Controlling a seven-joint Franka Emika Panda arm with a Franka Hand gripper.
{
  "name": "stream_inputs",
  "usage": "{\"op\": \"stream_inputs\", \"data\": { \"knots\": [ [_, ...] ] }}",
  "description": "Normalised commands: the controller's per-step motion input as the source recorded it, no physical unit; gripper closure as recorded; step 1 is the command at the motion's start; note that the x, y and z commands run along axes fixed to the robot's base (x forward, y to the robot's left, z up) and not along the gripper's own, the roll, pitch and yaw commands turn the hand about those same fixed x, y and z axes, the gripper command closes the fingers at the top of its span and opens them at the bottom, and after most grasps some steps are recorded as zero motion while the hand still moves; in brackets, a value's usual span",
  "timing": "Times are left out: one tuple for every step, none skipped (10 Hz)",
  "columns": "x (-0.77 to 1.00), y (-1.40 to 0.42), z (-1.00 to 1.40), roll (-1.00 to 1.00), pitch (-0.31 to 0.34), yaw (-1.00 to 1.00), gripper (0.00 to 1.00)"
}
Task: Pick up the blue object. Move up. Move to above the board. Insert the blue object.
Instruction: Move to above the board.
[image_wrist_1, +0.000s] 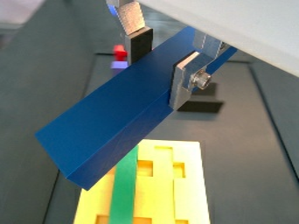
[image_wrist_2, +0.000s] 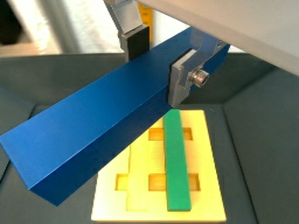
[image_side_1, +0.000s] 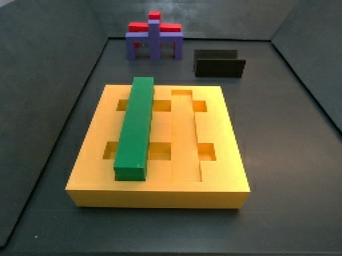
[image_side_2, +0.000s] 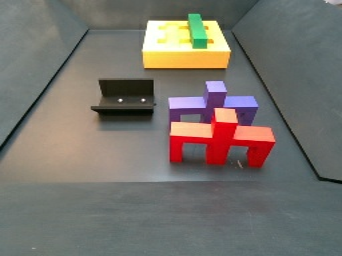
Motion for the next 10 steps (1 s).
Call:
{"op": "stream_inputs", "data": {
  "knots": [
    [0.06,-0.04,0.02,0.05,0.111,1.0,1.0],
    [0.06,-0.03,0.02,0.06,0.128,1.0,1.0],
    [0.06,-0.03,0.02,0.07,0.142,1.0,1.0],
    [0.06,-0.03,0.02,0.08,0.168,1.0,1.0],
    [0.07,-0.03,0.03,0.09,0.183,1.0,1.0],
    [0.07,-0.04,0.03,0.11,0.225,1.0,1.0],
    [0.08,-0.04,0.03,0.13,0.267,1.0,1.0],
    [0.09,-0.04,0.02,0.13,0.25,0.73,1.0],
    [0.09,-0.04,0.02,0.13,0.225,0.57,1.0],
    [0.08,-0.03,0.02,0.13,0.173,0.3,1.0]
  ]
}}
